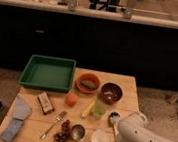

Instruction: Place brush in paper cup

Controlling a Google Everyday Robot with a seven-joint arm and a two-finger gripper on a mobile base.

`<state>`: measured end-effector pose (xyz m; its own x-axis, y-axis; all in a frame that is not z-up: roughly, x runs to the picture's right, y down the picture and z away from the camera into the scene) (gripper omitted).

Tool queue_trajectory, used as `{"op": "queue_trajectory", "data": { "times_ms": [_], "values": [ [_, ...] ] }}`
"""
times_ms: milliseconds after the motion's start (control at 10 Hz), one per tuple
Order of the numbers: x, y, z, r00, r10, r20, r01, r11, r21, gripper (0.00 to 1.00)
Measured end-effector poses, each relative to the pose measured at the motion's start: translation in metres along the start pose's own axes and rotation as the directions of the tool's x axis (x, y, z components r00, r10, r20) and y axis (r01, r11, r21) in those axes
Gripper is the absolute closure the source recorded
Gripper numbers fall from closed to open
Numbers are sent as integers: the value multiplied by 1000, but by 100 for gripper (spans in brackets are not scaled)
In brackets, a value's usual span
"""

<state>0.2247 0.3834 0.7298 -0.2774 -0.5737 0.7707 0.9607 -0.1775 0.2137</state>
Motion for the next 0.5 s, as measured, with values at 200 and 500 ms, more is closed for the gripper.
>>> {"op": "queue_trajectory", "data": {
  "times_ms": [200,500],
  "values": [
    [1,0,0,1000,3,9,-4,1000,21,20],
    [0,2,-2,1000,5,8,-5,1000,17,29]
  ]
}}
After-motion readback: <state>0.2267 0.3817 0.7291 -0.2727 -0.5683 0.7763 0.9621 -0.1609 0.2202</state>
